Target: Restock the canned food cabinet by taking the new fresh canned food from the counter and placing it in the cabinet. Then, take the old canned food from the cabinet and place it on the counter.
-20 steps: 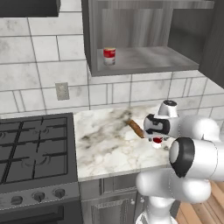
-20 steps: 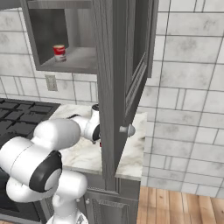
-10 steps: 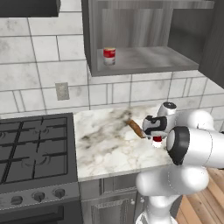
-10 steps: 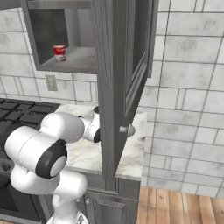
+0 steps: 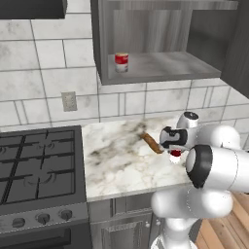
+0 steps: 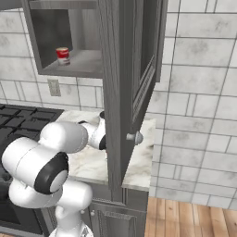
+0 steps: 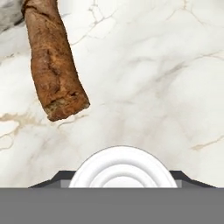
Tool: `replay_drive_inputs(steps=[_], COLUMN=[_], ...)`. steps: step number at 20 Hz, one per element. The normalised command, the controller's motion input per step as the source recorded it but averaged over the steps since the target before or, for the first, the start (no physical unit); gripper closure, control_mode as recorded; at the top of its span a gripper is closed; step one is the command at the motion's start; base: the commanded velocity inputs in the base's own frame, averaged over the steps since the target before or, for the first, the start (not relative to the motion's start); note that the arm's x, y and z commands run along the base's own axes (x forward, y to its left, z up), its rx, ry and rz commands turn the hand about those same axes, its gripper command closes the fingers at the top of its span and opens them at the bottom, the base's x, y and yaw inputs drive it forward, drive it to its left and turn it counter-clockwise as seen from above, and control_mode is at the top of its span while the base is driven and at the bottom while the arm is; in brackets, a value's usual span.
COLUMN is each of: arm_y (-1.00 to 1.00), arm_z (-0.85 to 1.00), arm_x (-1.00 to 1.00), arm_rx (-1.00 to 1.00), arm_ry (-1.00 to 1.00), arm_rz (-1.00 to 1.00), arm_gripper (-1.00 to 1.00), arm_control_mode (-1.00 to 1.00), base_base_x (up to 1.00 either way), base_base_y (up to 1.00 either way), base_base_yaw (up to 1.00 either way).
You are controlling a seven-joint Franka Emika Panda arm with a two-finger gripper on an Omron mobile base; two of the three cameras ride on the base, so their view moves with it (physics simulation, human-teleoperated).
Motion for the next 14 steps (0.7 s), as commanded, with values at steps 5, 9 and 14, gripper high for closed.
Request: replay_drive_inputs(steps=[5, 9, 14], arm_y=[-0.04, 0.00, 0.00], arm_z=[0.75, 1.00, 1.00], arm_x=[-0.70, -0.66, -0.51], arm_rx=[0.03, 0.00, 0.00], arm_ry=[-0.37, -0.47, -0.51], arm_rz=[0.00, 0.00, 0.00], arm_gripper=[1.00, 1.00, 1.00], arm_control_mode=[-1.00, -1.00, -1.00], base_base_x=[0.00, 0.00, 0.00], base_base_y=[0.00, 0.00, 0.00], base_base_yaw=[0.00, 0.00, 0.00])
